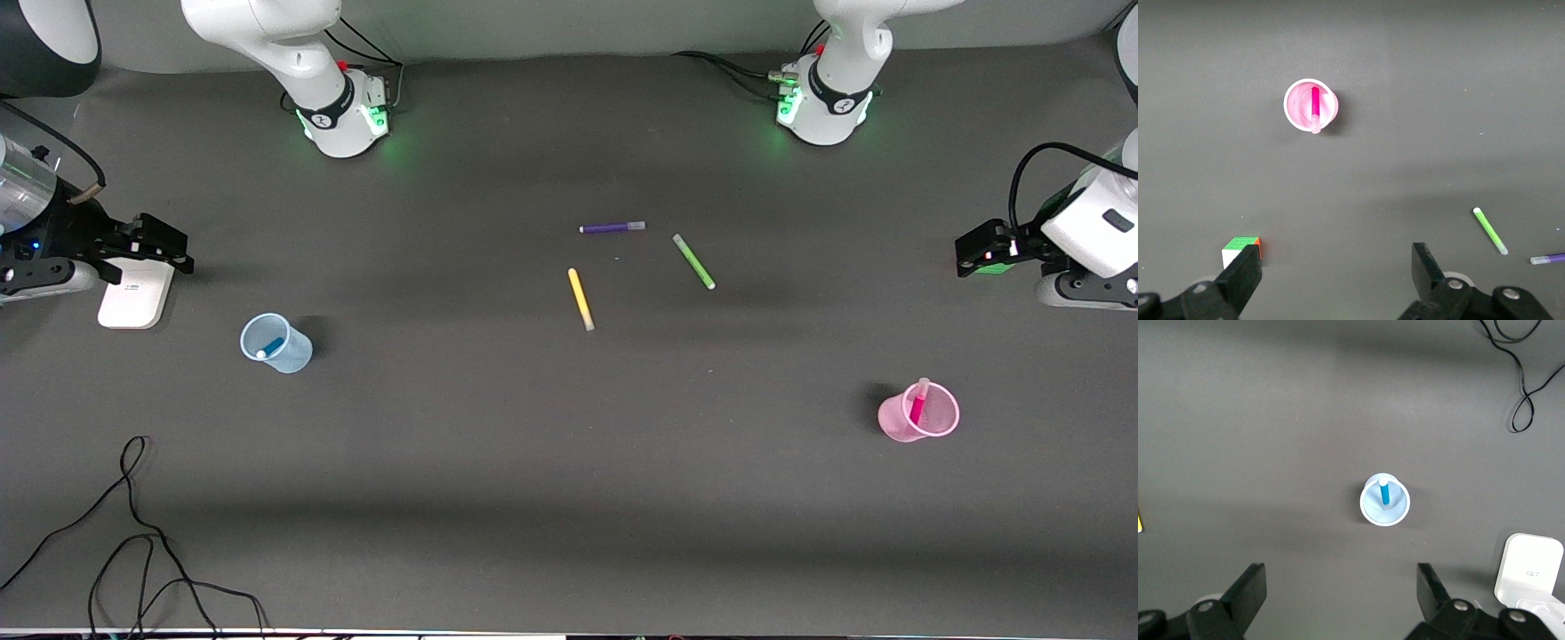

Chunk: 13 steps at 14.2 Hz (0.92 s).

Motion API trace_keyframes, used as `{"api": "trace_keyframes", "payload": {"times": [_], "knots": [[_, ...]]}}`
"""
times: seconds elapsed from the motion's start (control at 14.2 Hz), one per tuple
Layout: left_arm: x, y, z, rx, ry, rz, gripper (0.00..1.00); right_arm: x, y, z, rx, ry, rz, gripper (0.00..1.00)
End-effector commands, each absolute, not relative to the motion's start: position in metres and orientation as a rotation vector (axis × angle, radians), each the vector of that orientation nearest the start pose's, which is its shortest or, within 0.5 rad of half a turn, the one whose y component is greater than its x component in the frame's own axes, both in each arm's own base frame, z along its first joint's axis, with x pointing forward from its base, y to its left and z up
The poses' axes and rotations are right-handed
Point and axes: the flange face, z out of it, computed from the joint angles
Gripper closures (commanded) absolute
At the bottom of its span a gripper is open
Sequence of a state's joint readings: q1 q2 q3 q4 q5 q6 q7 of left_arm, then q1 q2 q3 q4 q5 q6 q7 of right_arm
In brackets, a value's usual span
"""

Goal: Place pink and blue markers in matching cups

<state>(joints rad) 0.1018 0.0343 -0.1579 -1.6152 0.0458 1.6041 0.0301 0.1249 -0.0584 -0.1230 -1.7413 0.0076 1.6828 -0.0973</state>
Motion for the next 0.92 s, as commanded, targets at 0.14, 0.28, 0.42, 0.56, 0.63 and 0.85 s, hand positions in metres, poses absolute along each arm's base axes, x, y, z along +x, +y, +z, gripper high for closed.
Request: {"api": "trace_keyframes", "payload": {"times": [0.14, 0.28, 0.42, 0.56, 0.63, 0.85], "knots": [[0.558, -0.021, 0.596, -3.120, 0.135, 0.067, 0.00, 0.544, -0.002, 0.601, -3.109, -0.142, -0.054, 0.00], [0.558, -0.021, 0.595, -3.123, 0.138, 0.077, 0.00, 0.544, -0.002, 0.605, -3.108, -0.135, -0.066, 0.00], [0.558, -0.020, 0.597, -3.125, 0.121, 0.072, 0.00, 0.545, -0.001, 0.607, -3.109, -0.073, -0.072, 0.00], [0.559, -0.021, 0.599, -3.126, 0.121, 0.064, 0.00, 0.545, -0.002, 0.607, -3.108, -0.063, -0.070, 0.00], [0.559, -0.021, 0.600, -3.126, 0.118, 0.062, 0.00, 0.545, -0.002, 0.607, -3.108, -0.063, -0.070, 0.00], [0.560, -0.020, 0.599, -3.126, 0.116, 0.064, 0.00, 0.545, -0.002, 0.605, -3.108, -0.059, -0.058, 0.00]]}}
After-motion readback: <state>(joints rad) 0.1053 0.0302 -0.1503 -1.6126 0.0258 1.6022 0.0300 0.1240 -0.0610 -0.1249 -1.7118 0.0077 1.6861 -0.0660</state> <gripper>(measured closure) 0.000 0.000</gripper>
